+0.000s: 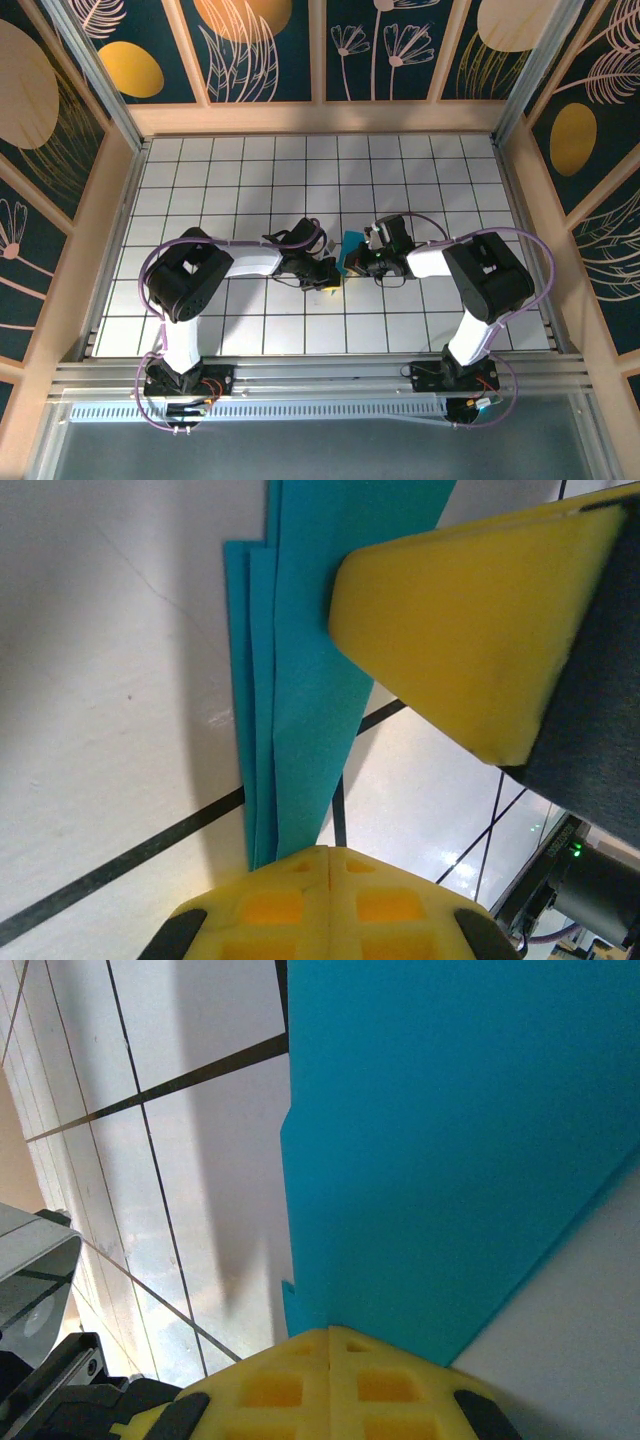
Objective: Fold a paper plane with a square sheet of paper (fold left side to right side)
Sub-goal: Fold the wing for the fifth time at the center of the table.
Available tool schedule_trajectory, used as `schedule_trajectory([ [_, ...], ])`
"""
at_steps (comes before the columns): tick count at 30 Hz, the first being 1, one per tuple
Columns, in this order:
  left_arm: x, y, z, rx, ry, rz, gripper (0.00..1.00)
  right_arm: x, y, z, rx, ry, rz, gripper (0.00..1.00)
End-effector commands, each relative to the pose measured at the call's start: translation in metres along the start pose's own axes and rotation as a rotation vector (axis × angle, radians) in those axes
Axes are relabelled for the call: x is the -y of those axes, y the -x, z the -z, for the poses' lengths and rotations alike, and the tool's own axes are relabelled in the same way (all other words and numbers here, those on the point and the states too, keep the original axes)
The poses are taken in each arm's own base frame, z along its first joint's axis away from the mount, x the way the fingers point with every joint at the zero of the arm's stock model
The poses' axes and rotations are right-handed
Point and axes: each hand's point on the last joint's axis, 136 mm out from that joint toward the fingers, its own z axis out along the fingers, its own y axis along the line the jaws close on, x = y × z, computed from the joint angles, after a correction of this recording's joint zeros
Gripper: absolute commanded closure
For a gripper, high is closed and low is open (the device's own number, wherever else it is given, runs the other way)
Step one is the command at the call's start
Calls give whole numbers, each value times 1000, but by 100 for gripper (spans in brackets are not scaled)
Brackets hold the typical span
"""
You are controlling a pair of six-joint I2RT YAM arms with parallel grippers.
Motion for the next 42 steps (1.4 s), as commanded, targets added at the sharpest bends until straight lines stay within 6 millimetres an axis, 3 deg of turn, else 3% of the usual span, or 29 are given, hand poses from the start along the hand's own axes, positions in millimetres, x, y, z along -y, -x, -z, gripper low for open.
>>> schedule_trajectory([
  [1, 7, -1, 11, 15, -7, 3, 100, 61, -37, -6, -104, -205, -92, 100],
  [6, 17, -2, 14, 13, -33, -14, 100, 61, -37, -6, -104, -207, -93, 100],
  [21, 5, -7, -2, -28, 2, -29, 100, 63, -38, -6, -108, -220, -93, 100],
  [42, -4, 1, -2, 15, 60, -26, 100, 67, -40, -6, -118, -246, -82, 100],
])
